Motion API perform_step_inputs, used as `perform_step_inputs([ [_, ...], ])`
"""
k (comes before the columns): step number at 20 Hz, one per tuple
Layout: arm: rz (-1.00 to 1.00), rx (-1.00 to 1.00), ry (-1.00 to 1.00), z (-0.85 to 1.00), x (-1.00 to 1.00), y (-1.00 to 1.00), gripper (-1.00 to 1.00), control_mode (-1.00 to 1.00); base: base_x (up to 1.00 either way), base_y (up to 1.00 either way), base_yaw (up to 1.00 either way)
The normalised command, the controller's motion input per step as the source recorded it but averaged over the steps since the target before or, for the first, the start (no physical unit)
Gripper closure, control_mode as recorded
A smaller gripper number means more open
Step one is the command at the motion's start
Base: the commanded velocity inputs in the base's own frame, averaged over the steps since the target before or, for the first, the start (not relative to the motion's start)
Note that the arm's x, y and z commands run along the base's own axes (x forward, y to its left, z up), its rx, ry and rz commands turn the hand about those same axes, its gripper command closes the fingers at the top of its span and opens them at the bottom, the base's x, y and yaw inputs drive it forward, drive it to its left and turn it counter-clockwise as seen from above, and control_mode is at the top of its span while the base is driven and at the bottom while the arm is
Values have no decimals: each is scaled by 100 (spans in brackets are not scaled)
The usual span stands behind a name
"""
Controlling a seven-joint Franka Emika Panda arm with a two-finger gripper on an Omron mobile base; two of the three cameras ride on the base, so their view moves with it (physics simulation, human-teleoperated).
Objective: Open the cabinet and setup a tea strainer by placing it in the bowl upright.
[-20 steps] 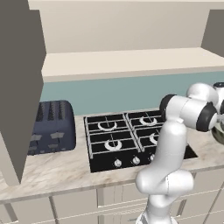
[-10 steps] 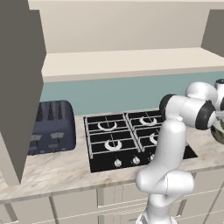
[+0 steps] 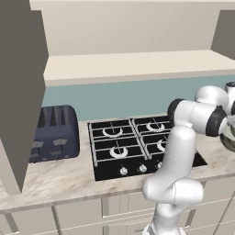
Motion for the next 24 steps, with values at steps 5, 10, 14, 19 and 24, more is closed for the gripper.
perform_step_inputs([
  [5,0,0,0,0,0,8,100,-100,0,0,0],
  [10,0,0,0,0,0,6,-100,-100,0,0,0],
  [14,1,0,0,-1,0,2,-100,-100,0,0,0],
  [19,1,0,0,0,0,0,-100,-100,0,0,0],
  [24,1,0,0,0,0,0,-100,-100,0,0,0],
])
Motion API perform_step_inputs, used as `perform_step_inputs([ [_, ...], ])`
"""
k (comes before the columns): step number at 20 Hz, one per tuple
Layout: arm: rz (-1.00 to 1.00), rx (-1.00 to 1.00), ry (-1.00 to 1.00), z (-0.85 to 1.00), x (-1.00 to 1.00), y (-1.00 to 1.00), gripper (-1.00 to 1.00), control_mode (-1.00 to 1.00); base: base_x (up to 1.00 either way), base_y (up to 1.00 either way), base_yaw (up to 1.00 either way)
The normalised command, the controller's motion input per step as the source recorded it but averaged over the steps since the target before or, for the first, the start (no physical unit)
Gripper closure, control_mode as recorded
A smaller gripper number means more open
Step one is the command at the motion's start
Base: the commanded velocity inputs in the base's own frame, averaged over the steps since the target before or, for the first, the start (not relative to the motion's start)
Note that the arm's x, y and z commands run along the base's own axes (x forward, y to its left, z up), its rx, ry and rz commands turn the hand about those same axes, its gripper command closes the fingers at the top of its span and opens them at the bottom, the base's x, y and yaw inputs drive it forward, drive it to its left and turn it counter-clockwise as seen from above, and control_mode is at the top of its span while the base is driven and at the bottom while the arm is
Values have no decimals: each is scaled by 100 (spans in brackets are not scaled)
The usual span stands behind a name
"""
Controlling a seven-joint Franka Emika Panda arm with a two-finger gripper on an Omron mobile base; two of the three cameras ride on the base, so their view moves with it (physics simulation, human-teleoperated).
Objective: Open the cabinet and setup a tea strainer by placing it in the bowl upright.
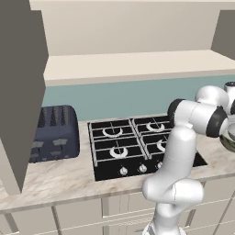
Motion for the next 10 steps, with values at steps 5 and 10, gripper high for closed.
perform_step_inputs([
  [5,0,0,0,0,0,0,-100,-100,0,0,0],
  [10,0,0,-1,18,-20,0,-100,-100,0,0,0],
])
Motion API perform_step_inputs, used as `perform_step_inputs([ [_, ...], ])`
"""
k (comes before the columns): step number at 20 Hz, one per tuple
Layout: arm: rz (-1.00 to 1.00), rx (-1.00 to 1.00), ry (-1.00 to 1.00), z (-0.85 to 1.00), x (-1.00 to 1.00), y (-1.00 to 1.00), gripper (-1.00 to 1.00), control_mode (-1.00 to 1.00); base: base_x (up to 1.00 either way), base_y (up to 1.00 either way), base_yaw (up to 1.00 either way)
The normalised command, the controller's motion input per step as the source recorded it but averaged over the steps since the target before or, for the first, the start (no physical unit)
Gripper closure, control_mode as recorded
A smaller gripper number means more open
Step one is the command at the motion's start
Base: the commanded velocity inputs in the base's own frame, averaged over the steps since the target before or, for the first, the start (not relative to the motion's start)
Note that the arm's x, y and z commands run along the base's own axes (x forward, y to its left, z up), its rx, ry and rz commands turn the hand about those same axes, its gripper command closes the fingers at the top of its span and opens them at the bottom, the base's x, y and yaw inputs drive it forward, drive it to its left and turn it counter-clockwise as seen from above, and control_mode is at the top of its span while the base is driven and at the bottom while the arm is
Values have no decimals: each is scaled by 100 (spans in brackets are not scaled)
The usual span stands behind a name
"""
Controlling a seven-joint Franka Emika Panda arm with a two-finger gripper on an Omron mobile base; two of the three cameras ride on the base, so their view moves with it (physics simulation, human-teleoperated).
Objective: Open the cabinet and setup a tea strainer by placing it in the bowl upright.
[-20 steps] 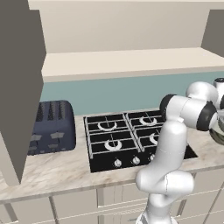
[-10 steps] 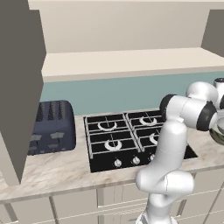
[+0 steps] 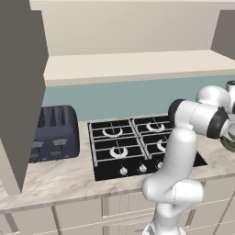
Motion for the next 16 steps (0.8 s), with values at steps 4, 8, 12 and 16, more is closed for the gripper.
perform_step_inputs([
  [4,0,0,-6,44,-57,0,-100,-100,0,0,0],
  [8,0,1,-7,14,-60,29,-100,-100,0,0,0],
  [12,2,3,-10,1,-54,64,-100,-100,0,0,0],
  [16,7,0,-10,14,-38,98,-100,-100,0,0,0],
])
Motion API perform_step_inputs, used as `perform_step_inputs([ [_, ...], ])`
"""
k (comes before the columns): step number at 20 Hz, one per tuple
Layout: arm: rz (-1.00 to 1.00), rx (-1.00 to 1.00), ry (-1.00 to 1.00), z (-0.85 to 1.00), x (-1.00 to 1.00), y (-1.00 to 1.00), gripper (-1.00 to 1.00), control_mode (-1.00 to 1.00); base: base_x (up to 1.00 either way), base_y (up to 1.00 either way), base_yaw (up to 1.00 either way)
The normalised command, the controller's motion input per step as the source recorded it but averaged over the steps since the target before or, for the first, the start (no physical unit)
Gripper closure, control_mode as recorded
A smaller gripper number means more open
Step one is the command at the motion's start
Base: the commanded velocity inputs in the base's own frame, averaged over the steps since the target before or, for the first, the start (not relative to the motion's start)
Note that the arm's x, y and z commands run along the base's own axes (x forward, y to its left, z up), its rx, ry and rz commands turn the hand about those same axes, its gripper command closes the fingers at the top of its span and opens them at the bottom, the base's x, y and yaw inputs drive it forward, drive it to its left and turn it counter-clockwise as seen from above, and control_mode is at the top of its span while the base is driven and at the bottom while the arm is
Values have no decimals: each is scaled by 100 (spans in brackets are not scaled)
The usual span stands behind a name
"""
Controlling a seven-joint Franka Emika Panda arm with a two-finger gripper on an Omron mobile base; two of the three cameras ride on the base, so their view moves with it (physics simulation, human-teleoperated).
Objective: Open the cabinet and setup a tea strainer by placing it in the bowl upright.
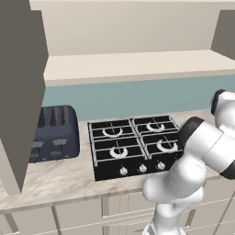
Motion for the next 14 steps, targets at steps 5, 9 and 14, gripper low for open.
perform_step_inputs([
  [5,10,-1,-16,30,-59,100,-100,-100,0,0,0],
  [9,13,0,-10,31,-71,100,-100,-100,0,0,0],
  [14,15,0,-2,57,-54,100,-100,-100,0,0,0],
])
